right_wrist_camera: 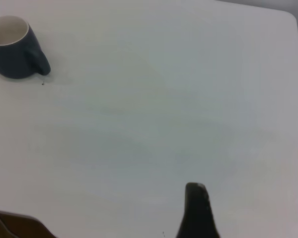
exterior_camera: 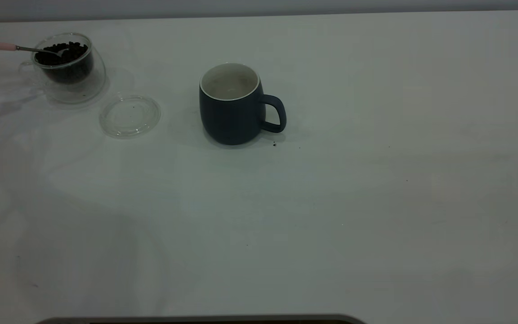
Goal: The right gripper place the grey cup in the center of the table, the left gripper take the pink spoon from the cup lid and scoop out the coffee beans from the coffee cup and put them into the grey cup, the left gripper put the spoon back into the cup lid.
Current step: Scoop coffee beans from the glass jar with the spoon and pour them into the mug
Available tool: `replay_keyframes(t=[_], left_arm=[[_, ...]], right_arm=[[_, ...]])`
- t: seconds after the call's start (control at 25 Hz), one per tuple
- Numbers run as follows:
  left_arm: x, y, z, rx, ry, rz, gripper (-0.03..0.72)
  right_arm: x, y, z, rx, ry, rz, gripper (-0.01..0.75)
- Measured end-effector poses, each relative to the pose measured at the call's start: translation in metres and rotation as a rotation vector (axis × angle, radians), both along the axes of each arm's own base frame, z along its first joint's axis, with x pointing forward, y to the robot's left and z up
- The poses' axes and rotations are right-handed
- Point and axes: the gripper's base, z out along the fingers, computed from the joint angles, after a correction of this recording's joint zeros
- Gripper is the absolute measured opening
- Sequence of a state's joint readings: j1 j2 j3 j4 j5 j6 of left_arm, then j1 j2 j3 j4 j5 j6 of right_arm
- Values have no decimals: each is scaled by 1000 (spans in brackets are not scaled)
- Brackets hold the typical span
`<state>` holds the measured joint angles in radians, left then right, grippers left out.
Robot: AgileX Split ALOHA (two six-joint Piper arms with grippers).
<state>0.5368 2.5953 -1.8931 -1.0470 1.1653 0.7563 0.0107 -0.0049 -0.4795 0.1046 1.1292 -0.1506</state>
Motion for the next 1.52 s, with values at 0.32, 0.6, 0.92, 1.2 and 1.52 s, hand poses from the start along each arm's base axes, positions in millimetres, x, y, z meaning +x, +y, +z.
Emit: replay_keyframes(t=[0.32, 0.6, 0.92, 1.2, 1.52], left_arm=[[1, 2, 19, 32, -18, -4, 136], [-7, -3, 12, 20, 1, -20, 136], [-13, -7, 13, 20, -26, -47, 136], [-12, -6, 29, 38, -50, -43, 136], [-12, -5, 35, 37, -42, -29, 136]], right_arm=[[0, 0, 0, 0, 0, 0, 588], [0, 0, 0, 0, 0, 0, 588], [0, 0, 0, 0, 0, 0, 588], [0, 0, 0, 0, 0, 0, 588], [0, 0, 0, 0, 0, 0, 588]])
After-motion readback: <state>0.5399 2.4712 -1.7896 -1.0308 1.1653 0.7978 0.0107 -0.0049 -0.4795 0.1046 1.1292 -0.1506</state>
